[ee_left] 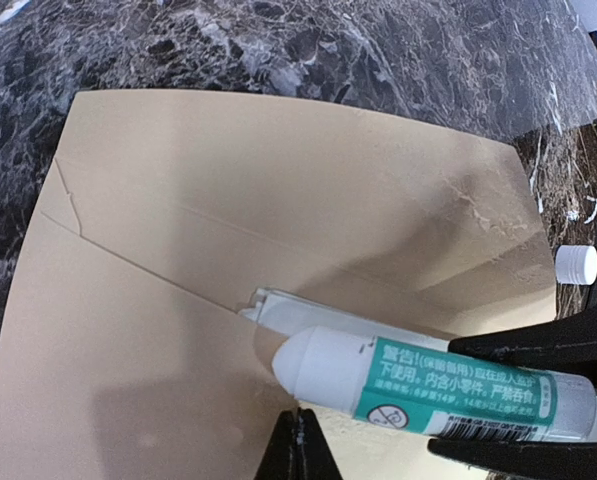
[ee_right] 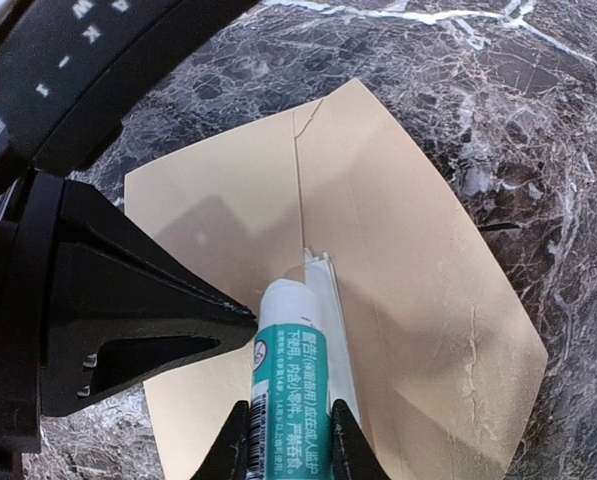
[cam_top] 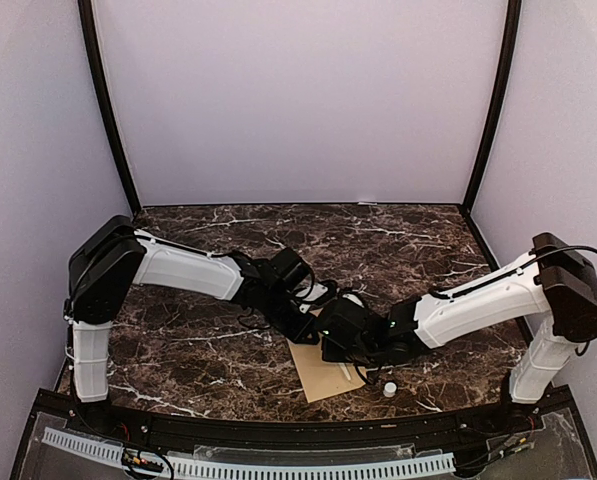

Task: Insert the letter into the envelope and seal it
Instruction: Paint the envelope at the center of the board.

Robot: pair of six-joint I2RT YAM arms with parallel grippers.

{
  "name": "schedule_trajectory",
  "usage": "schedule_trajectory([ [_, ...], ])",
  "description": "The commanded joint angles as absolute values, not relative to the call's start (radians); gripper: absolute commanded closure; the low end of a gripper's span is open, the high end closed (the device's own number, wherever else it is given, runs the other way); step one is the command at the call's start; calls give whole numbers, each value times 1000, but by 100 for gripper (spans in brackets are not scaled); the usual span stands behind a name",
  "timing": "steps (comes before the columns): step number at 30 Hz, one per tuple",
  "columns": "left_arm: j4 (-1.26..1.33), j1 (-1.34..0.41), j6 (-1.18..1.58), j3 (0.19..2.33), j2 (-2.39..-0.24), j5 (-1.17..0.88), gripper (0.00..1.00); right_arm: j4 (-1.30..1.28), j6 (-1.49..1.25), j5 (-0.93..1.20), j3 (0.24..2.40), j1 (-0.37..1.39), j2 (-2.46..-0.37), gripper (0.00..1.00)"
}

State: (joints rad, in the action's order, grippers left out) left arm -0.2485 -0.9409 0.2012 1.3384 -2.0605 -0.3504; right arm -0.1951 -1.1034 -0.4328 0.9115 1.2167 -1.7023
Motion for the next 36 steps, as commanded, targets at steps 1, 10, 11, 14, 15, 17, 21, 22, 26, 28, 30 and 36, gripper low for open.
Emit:
schedule_trajectory([
  [1, -323, -937, 181, 1339, -2067, -297, 99, -188, -1074, -423, 908, 1207, -1707, 100],
  [10, -242, -896, 188, 1287, -1950, -282, 92, -193, -1047, -429, 890, 1217, -1638, 100],
  [11, -240, -892, 188, 1285, -1946, -282, 92, -200, -1045, -431, 892, 1219, -1628, 100],
  [14, -235, -891, 194, 1280, -1959, -293, 92, -222, -1042, -439, 895, 1223, -1604, 100],
  [15, -235, -891, 198, 1280, -1971, -302, 92, -230, -1042, -440, 896, 1226, -1598, 100],
  [17, -238, -891, 202, 1283, -1992, -317, 92, -241, -1042, -438, 897, 1232, -1584, 100],
  [21, -240, -891, 203, 1285, -2011, -327, 93, -261, -1048, -425, 901, 1256, -1568, 100],
  [22, -241, -891, 204, 1285, -2012, -327, 93, -269, -1053, -424, 903, 1265, -1566, 100],
  [26, -246, -891, 202, 1288, -2011, -331, 93, -310, -1077, -423, 914, 1298, -1570, 100],
  [28, -242, -891, 202, 1286, -2012, -331, 93, -332, -1099, -424, 914, 1310, -1574, 100],
  [30, -240, -890, 203, 1287, -2011, -337, 93, -349, -1121, -425, 914, 1319, -1577, 100],
  [36, -234, -891, 202, 1283, -2014, -344, 93, -353, -1148, -403, 904, 1330, -1580, 100],
])
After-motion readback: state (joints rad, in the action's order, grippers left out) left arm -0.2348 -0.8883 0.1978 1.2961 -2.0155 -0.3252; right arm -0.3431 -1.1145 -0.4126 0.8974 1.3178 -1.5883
